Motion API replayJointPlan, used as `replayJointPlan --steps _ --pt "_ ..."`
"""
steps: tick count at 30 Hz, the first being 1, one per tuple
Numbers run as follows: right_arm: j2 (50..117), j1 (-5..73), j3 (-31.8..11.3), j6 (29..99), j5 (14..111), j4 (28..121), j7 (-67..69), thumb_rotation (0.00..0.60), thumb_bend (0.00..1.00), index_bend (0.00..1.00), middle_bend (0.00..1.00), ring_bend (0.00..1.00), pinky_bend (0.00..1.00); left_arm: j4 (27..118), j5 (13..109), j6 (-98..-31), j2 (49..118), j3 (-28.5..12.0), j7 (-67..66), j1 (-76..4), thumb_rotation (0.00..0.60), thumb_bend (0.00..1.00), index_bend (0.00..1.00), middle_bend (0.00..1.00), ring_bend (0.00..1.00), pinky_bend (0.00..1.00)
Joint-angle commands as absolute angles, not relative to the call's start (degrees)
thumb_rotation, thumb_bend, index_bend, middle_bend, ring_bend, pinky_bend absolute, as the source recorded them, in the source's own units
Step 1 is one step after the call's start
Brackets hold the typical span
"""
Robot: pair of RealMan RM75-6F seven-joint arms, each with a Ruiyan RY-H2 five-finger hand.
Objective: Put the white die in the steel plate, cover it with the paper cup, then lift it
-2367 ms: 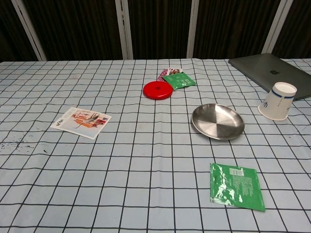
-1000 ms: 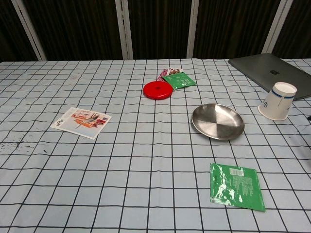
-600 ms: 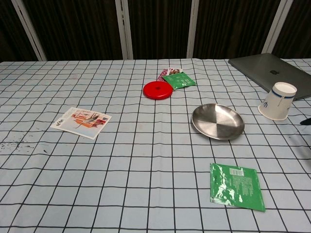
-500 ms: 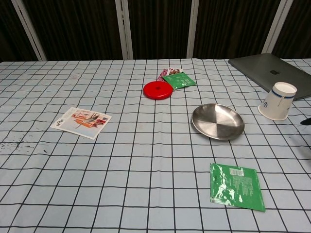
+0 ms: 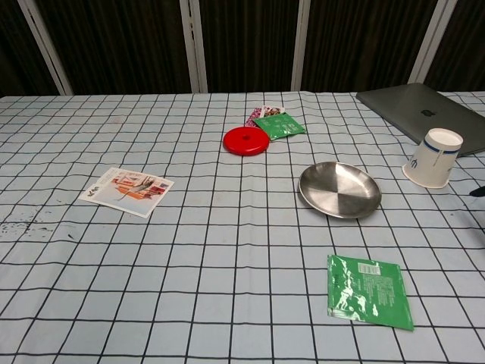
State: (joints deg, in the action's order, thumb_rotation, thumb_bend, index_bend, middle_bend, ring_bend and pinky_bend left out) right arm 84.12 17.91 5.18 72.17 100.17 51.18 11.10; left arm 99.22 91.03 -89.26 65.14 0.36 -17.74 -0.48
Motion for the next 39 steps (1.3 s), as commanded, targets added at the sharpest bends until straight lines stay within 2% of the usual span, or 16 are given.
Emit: replayJointPlan --steps 1,14,39 --pt "84.46 18.18 5.40 72.18 100.35 50.77 11.14 0.600 0.25 0.44 0.10 0.08 0.00 99.22 90.88 -89.14 65.25 0.31 -17.97 -0.54 0.600 0.28 0.25 0.00 0.00 0.13" --pt "85.77 19.27 5.48 71.68 99.89 49.66 11.19 0.600 0.31 0.47 0.12 0.09 0.00 99.19 90.34 -88.86 65.61 0.07 -18.76 -0.72 0.600 0.28 0.25 0.00 0.00 0.13" --pt "85.95 18.83 5.95 71.36 97.98 47.45 12.68 0.600 0.32 0.48 0.14 0.09 0.00 99.15 89.86 -88.25 66.37 0.20 -20.92 -0.94 0.600 0.27 0.26 0.00 0.00 0.13"
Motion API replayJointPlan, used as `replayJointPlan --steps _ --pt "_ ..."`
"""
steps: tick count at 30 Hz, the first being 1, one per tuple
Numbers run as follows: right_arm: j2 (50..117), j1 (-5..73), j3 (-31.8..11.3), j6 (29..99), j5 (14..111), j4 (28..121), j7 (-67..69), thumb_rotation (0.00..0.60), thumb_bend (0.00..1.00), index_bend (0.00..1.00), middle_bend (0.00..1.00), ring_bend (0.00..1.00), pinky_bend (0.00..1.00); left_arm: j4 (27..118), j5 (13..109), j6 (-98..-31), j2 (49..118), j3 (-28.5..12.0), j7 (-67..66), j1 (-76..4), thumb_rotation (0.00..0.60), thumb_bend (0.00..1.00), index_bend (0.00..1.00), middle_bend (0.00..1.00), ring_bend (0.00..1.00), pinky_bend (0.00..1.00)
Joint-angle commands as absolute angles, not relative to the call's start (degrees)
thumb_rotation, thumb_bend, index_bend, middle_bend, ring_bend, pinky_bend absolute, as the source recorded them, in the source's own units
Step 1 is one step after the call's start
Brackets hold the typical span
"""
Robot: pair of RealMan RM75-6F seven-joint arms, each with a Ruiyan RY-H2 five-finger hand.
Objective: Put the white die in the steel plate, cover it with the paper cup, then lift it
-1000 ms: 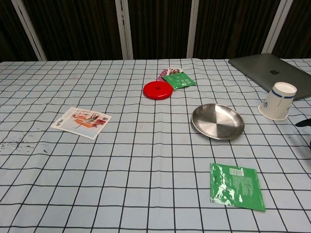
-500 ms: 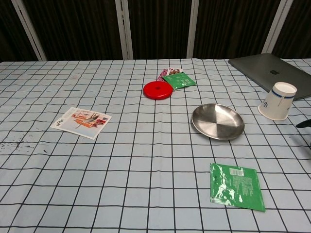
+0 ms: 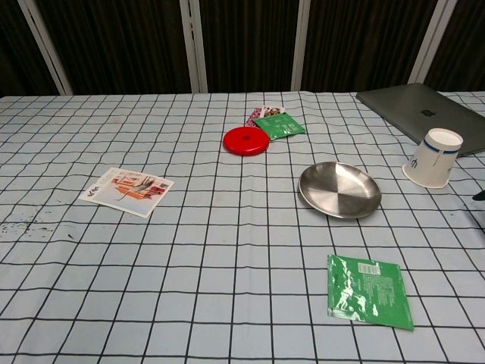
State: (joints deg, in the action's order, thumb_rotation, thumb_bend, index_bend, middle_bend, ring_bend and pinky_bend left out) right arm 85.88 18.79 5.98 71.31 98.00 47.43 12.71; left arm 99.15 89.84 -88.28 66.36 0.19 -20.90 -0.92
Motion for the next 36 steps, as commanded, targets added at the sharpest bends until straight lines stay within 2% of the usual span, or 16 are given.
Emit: replayJointPlan --steps 1,17,26,36 --pt "85.99 18.87 5.95 71.32 97.97 47.47 12.65 0.600 0.32 0.48 0.14 0.09 0.00 99.16 89.88 -88.26 66.36 0.20 -20.93 -0.94 0.600 0.27 0.26 0.00 0.00 0.13" --pt "85.99 19.14 6.26 71.23 97.73 48.73 11.80 0.600 0.32 0.48 0.14 0.09 0.00 99.05 89.67 -88.01 66.42 0.22 -21.13 -1.08 0.600 0.27 0.26 0.00 0.00 0.13" --pt "85.81 19.29 5.96 71.26 97.20 49.30 11.41 0.600 0.35 0.53 0.15 0.09 0.00 99.08 89.48 -87.73 66.58 0.21 -21.47 -1.22 0.600 0.27 0.26 0.00 0.00 0.13" --pt "85.70 19.28 6.21 70.48 96.71 49.49 11.16 0.600 0.35 0.53 0.15 0.09 0.00 99.12 89.35 -87.54 66.75 0.23 -21.84 -1.33 0.600 0.28 0.26 0.00 0.00 0.13"
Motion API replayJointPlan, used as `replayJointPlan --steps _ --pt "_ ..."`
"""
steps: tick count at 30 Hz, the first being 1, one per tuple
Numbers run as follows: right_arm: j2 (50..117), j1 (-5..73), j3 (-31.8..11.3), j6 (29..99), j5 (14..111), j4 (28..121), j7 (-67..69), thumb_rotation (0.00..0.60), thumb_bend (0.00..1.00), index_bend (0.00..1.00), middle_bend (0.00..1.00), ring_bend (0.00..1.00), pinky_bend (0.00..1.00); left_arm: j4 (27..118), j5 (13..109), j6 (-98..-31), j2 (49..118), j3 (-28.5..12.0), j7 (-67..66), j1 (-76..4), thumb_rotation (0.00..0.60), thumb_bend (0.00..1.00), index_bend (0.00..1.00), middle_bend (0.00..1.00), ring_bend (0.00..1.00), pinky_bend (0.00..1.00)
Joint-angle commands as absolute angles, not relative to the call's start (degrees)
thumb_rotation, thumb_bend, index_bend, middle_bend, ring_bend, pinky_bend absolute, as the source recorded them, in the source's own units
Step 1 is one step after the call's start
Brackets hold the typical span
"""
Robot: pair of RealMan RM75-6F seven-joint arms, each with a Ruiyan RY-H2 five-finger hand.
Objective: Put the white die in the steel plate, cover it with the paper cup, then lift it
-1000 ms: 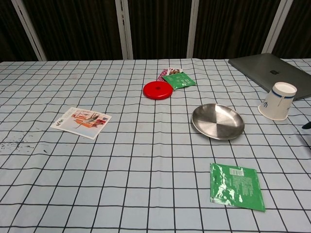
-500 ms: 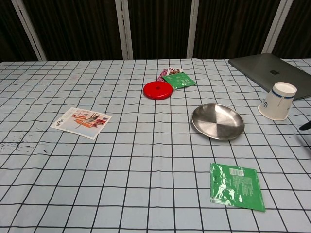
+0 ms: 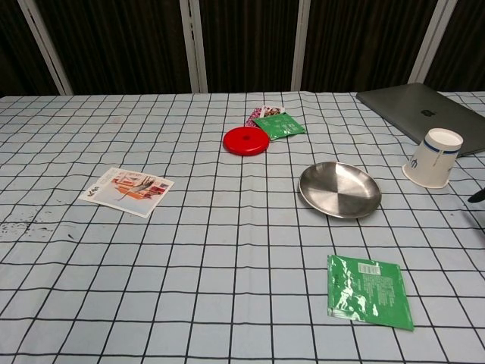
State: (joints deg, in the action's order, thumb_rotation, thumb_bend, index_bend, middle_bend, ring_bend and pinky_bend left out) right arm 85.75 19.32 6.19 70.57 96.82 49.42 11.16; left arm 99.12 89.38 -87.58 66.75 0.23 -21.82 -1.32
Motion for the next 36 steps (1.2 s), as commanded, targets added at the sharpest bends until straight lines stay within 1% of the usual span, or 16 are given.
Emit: replayJointPlan --steps 1,7,10,13,21,28,32,36 --pt "85.67 19.28 6.22 70.43 96.65 49.55 11.16 0.600 0.35 0.53 0.15 0.09 0.00 99.14 89.30 -87.49 66.77 0.23 -21.85 -1.36 0.600 0.28 0.26 0.00 0.00 0.13" --pt "85.62 19.31 6.40 70.30 96.65 49.65 10.98 0.600 0.36 0.54 0.15 0.09 0.00 99.15 89.13 -87.23 66.85 0.16 -22.00 -1.53 0.600 0.27 0.26 0.00 0.00 0.13" --pt "85.61 19.27 6.35 70.39 96.54 49.71 10.87 0.600 0.39 0.58 0.16 0.10 0.00 99.13 89.09 -87.14 66.89 0.13 -22.03 -1.61 0.600 0.28 0.26 0.00 0.00 0.13" --pt "85.52 19.26 6.26 70.53 96.42 50.00 10.90 0.600 0.42 0.59 0.17 0.11 0.00 99.12 89.01 -87.04 66.89 0.11 -21.99 -1.68 0.600 0.28 0.26 0.00 0.00 0.13" --pt "84.27 19.56 5.83 72.00 96.77 52.65 10.01 0.600 0.43 0.61 0.17 0.12 0.00 99.14 88.98 -86.96 66.72 0.11 -21.61 -1.78 0.600 0.28 0.26 0.00 0.00 0.13" --pt "81.79 20.40 4.58 74.33 97.33 58.65 8.77 0.600 0.43 0.61 0.18 0.12 0.00 99.18 88.47 -87.00 66.17 -0.14 -20.61 -1.78 0.600 0.28 0.26 0.00 0.00 0.13" --pt "79.90 21.94 2.25 75.47 97.24 65.16 5.47 0.600 0.43 0.61 0.18 0.12 0.00 99.10 88.68 -86.66 65.63 -0.08 -19.28 -2.03 0.600 0.28 0.26 0.00 0.00 0.13" --pt "78.83 24.48 -0.35 73.35 96.07 71.84 2.06 0.600 0.43 0.61 0.18 0.12 0.00 98.84 88.66 -86.59 65.03 -0.24 -17.69 -2.19 0.600 0.28 0.26 0.00 0.00 0.13"
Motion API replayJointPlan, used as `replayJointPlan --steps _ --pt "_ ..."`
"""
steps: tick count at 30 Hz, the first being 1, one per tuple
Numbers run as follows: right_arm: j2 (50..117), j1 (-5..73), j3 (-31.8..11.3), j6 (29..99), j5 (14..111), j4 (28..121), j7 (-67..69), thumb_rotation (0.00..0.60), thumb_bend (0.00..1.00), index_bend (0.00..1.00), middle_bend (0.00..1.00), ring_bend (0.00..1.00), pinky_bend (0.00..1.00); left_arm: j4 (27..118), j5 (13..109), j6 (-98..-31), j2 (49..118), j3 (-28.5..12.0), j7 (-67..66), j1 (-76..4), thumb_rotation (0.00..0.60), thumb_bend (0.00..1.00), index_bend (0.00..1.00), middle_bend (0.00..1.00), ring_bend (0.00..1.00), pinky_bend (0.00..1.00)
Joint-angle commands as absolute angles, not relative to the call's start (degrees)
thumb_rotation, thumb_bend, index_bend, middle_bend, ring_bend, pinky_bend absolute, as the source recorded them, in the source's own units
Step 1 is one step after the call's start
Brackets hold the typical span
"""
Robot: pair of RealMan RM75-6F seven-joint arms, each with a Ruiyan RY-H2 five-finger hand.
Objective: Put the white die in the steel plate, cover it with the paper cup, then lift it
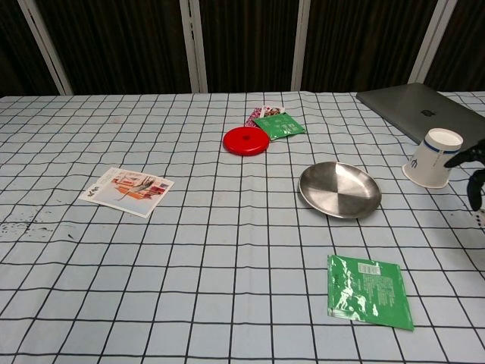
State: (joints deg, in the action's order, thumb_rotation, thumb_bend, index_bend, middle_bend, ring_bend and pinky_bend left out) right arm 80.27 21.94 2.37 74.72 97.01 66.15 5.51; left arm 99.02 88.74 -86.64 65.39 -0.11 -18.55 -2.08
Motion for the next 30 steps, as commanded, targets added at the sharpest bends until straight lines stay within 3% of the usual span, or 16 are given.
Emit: replayJointPlan --steps 1,7,15,30 --pt "78.72 25.24 -1.07 72.31 95.48 73.42 0.99 0.600 0.43 0.61 0.18 0.12 0.00 98.74 88.49 -86.53 64.88 -0.34 -17.24 -2.24 0.600 0.27 0.26 0.00 0.00 0.13" --pt "80.43 30.35 -5.17 64.26 90.84 78.23 -4.76 0.600 0.43 0.61 0.18 0.12 0.00 98.20 88.32 -85.61 64.09 -0.46 -15.08 -2.81 0.600 0.27 0.26 0.00 0.00 0.13" --pt "86.54 36.15 -8.34 55.46 85.58 76.06 -9.07 0.600 0.43 0.61 0.18 0.12 0.00 97.89 88.24 -83.56 64.01 -0.67 -12.82 -4.18 0.600 0.28 0.26 0.00 0.00 0.13" --pt "96.38 41.93 -12.04 51.20 80.59 63.21 -8.93 0.600 0.43 0.61 0.18 0.12 0.00 97.84 87.87 -82.28 63.79 -0.49 -11.83 -5.00 0.600 0.28 0.26 0.00 0.00 0.13"
